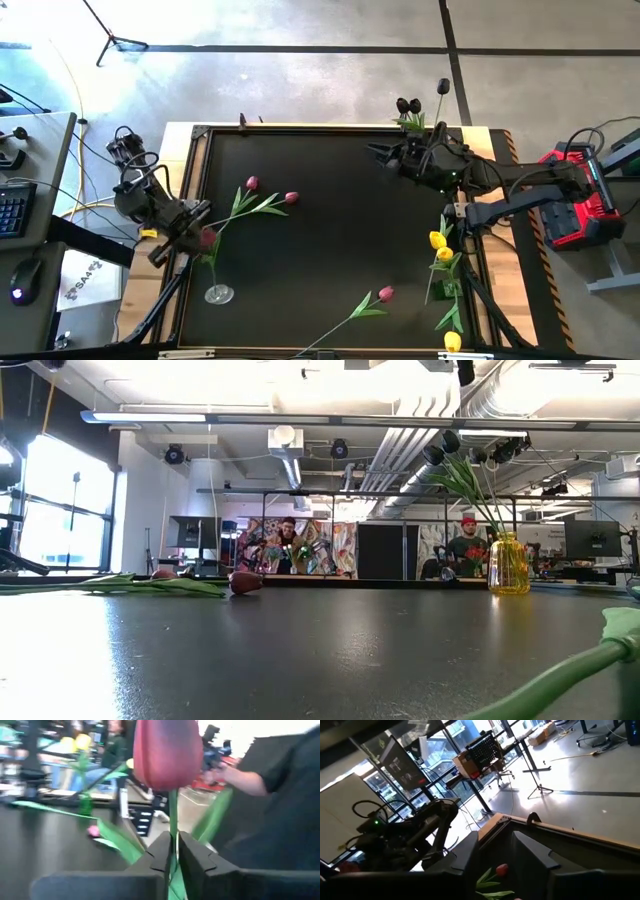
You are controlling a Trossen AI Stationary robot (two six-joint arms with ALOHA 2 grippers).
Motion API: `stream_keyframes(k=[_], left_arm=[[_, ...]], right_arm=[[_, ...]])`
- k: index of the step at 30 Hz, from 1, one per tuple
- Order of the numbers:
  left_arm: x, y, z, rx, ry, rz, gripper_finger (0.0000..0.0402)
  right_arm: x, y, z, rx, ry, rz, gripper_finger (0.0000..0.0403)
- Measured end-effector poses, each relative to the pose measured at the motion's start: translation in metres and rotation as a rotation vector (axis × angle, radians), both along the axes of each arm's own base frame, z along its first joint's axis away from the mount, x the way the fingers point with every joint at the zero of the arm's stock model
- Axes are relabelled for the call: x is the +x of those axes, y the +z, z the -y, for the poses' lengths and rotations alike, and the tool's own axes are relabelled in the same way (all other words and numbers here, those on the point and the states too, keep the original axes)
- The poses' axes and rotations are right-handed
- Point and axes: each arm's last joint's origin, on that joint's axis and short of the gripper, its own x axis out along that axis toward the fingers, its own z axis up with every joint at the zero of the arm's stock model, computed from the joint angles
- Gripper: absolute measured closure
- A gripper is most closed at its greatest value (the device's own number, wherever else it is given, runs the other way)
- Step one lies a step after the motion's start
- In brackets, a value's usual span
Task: Sort flowers into vase by color
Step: Put the top center red flower into the transparent vase
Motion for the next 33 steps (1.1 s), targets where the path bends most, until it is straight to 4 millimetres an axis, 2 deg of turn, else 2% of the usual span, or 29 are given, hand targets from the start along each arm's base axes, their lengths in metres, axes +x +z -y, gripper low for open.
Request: stream_keyframes(k=[6,12,15,20,23,28,33], left_arm=[[0.001,-0.001,-0.003,-0.119,0.110,-0.064,0.0313],[0.001,0.003,-0.003,-0.261,0.109,-0.099,0.0261],[0.000,0.010,-0.003,-0.348,0.073,-0.086,0.0253],[-0.003,0.024,-0.007,-0.392,0.039,-0.068,0.0252],[-0.003,0.022,-0.007,-0.393,0.040,-0.112,0.0252],[-0.001,0.006,-0.004,-0.326,0.069,-0.244,0.0251],[0.000,0.008,-0.002,-0.360,0.044,-0.249,0.0234]], right_arm=[[-0.003,0.003,-0.001,0.026,0.042,0.025,0.0265],[-0.013,0.009,-0.005,0.066,0.104,0.063,0.0263],[-0.018,0.013,-0.007,0.046,0.119,0.072,0.0265],[-0.023,0.016,-0.009,0.027,0.158,0.080,0.0265],[-0.023,0.016,-0.009,0.028,0.190,0.080,0.0265],[-0.023,0.014,-0.011,0.040,0.246,0.061,0.0265],[-0.023,0.014,-0.015,0.042,0.268,0.056,0.0265]])
